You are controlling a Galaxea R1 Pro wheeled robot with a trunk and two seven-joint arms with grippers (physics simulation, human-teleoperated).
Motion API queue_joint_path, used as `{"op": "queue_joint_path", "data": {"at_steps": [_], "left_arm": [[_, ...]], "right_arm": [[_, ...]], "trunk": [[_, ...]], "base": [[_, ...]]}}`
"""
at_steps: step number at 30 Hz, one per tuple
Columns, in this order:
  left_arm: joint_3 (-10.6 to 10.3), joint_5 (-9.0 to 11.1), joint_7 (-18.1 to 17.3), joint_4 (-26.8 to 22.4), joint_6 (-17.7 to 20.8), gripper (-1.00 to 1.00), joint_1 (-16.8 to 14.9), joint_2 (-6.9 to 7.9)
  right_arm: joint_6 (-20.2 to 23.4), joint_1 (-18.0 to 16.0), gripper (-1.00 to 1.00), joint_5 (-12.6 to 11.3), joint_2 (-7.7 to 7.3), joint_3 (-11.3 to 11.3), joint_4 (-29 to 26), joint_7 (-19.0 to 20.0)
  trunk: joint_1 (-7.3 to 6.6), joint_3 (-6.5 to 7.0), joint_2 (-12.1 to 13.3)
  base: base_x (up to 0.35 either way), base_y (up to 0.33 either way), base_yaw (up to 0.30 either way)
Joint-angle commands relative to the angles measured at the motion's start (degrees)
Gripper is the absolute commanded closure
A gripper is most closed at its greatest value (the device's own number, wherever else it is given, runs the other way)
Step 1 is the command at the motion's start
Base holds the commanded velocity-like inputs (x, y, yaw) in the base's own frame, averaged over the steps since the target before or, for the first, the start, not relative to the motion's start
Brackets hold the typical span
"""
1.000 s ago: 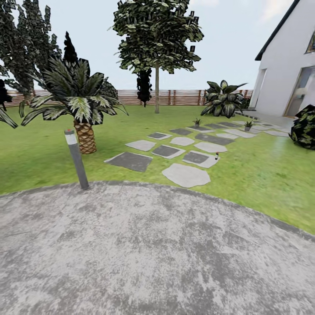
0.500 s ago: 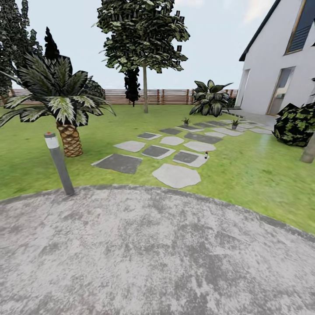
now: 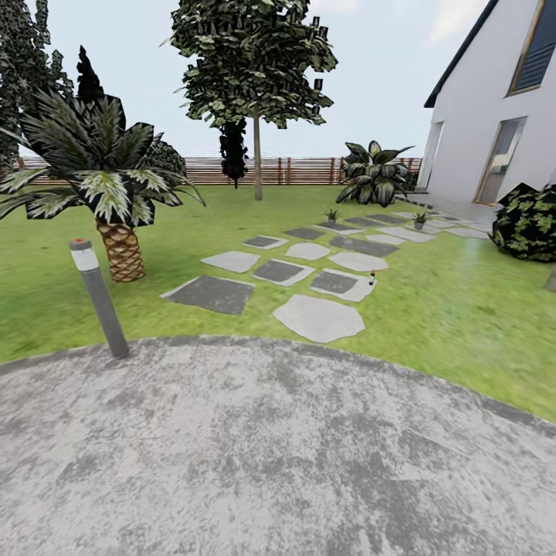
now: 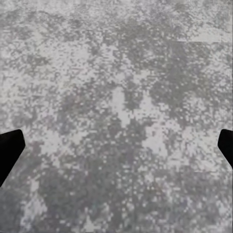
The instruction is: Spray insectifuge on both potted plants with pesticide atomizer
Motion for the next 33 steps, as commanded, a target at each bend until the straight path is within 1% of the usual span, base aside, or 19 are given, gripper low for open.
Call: {"op": "queue_joint_path", "data": {"at_steps": [1,6,8,24,33], "left_arm": [[0.10,0.04,-0.01,0.05,-0.19,-1.00,-0.03,-0.01],[0.10,-0.03,-0.01,0.05,-0.19,-1.00,-0.03,-0.01],[0.10,-0.04,-0.01,0.05,-0.19,-1.00,-0.03,-0.01],[0.10,-0.12,-0.01,0.05,-0.19,-1.00,0.02,-0.01],[0.07,-0.15,-0.01,0.05,-0.19,-1.00,0.03,-0.01]], "right_arm": [[-0.17,-0.02,-1.00,0.01,0.00,-0.01,0.02,-0.01],[-0.16,-0.02,-1.00,-0.01,0.00,-0.01,0.02,-0.05],[-0.16,-0.02,-1.00,-0.02,0.00,0.00,0.02,-0.04],[-0.16,-0.02,-1.00,-0.04,0.00,0.00,0.07,-0.05],[-0.16,-0.02,-1.00,0.01,0.00,0.00,0.10,-0.05]], "trunk": [[0.02,-0.05,-0.02],[0.02,-0.05,-0.02],[0.02,-0.05,-0.02],[0.02,-0.05,-0.02],[0.02,-0.05,-0.02]], "base": [[0.335,0.153,0.000],[0.333,0.163,-0.010],[0.325,0.178,-0.154],[0.318,0.187,-0.266],[0.302,0.209,-0.049]]}}
